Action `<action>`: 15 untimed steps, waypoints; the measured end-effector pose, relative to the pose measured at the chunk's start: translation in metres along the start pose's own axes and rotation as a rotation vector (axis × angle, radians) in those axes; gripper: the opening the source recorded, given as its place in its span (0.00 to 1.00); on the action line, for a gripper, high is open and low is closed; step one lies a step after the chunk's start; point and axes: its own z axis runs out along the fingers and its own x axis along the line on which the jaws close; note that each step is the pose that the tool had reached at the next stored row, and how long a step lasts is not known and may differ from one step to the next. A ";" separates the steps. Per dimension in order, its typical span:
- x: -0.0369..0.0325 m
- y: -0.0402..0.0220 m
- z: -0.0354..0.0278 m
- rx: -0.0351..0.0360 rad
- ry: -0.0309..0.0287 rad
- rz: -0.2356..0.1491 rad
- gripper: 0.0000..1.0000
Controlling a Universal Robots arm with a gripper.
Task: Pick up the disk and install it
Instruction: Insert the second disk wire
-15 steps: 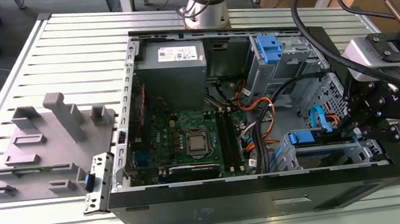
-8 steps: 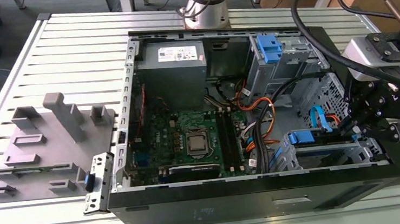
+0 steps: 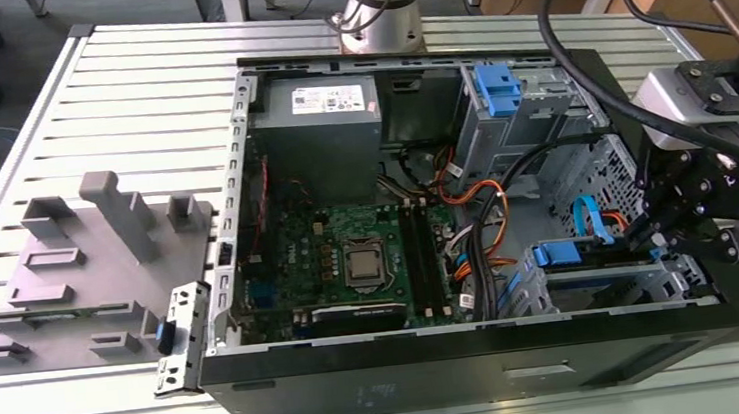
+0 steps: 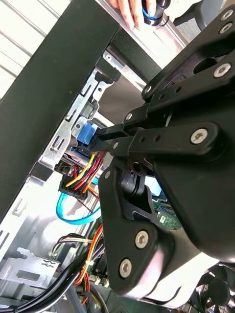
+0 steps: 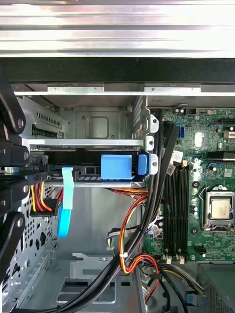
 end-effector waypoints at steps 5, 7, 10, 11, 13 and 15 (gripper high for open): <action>-0.0002 0.0000 -0.0054 0.0001 0.0000 0.000 0.16; -0.0003 0.0000 -0.0069 0.0000 0.0000 0.000 0.16; -0.0018 0.0001 -0.0070 0.0000 0.0000 0.000 0.16; -0.0030 0.0001 -0.0069 0.0000 0.0001 0.000 0.16; -0.0044 0.0001 -0.0068 0.0000 -0.0001 0.000 0.16; -0.0044 0.0005 -0.0068 0.0001 -0.0001 0.000 0.16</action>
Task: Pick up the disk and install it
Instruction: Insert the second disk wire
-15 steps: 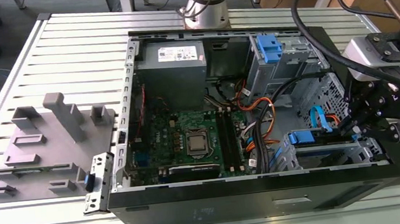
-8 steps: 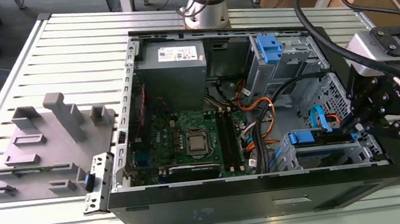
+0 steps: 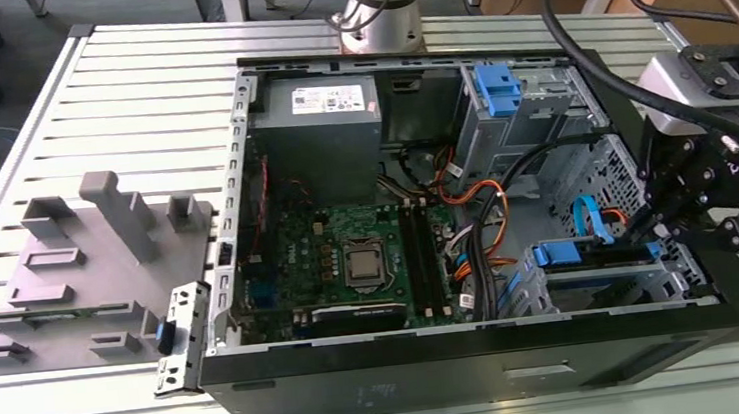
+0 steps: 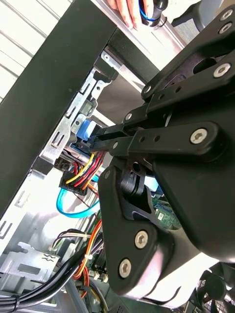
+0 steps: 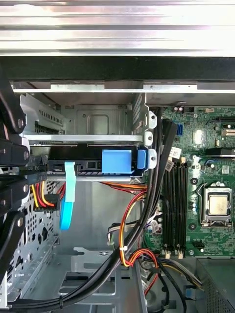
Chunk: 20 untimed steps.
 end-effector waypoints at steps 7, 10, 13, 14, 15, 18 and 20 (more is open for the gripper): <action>0.0000 0.0043 0.0007 0.0002 0.0000 0.000 0.16; 0.0000 0.0052 0.0014 0.0002 0.0002 0.000 0.16; 0.0001 0.0068 0.0019 0.0002 0.0002 0.000 0.16; 0.0001 0.0070 0.0021 0.0002 0.0003 0.000 0.16; 0.0001 0.0071 0.0025 0.0002 0.0003 0.000 0.16; 0.0002 0.0075 0.0034 0.0002 0.0004 0.000 0.16; 0.0002 0.0075 0.0034 0.0002 0.0007 0.000 0.16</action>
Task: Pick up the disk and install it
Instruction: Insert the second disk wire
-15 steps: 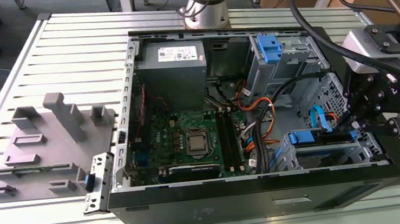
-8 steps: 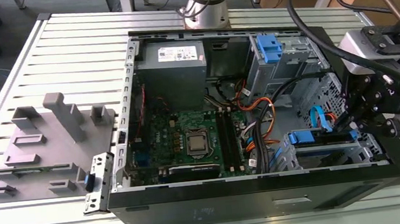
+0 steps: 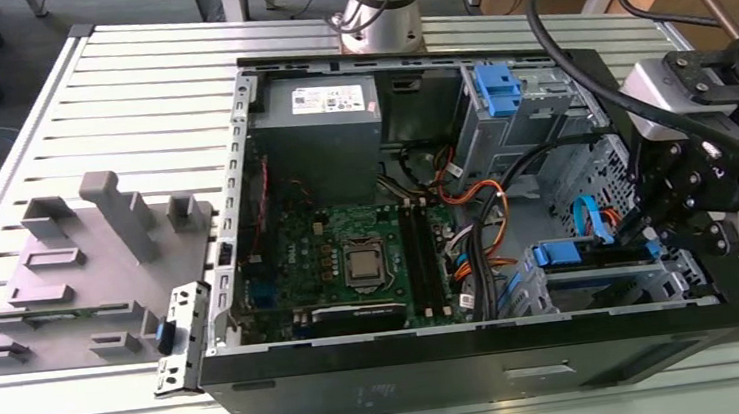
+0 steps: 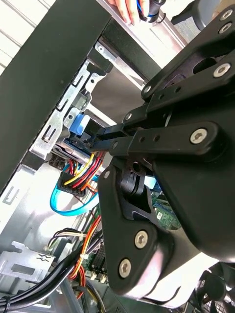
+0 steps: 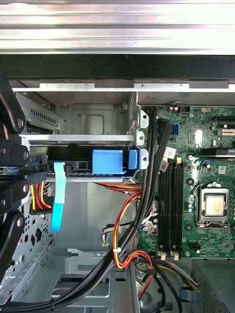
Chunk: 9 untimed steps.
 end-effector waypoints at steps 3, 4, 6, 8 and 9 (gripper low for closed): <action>-0.0001 0.0002 0.0006 0.0000 -0.0004 0.000 0.16; 0.0000 0.0003 0.0010 0.0000 -0.0004 0.000 0.16; 0.0000 0.0003 0.0012 0.0000 0.0001 0.000 0.16; 0.0000 0.0004 0.0014 0.0000 -0.0001 0.000 0.16; 0.0000 0.0005 0.0015 0.0000 -0.0002 0.000 0.16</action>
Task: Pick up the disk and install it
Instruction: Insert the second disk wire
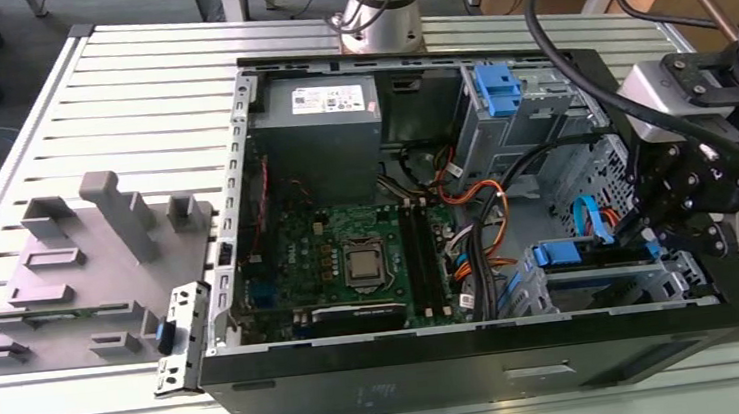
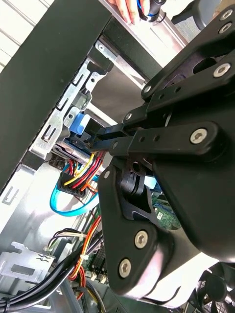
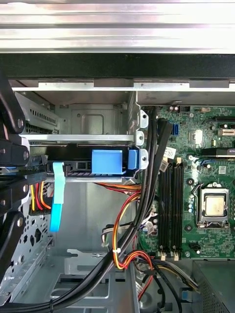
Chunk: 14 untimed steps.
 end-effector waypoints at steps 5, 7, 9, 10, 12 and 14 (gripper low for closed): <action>-0.0001 0.0001 0.0007 0.0000 0.0000 0.000 0.16; -0.0002 0.0001 0.0008 0.0000 -0.0001 0.000 0.16; -0.0005 0.0001 0.0008 0.0000 0.0001 0.000 0.16; -0.0007 0.0001 0.0008 0.0000 0.0000 0.000 0.16; -0.0012 0.0001 0.0007 0.0000 0.0001 0.000 0.16; -0.0012 0.0001 0.0008 0.0000 0.0001 0.000 0.16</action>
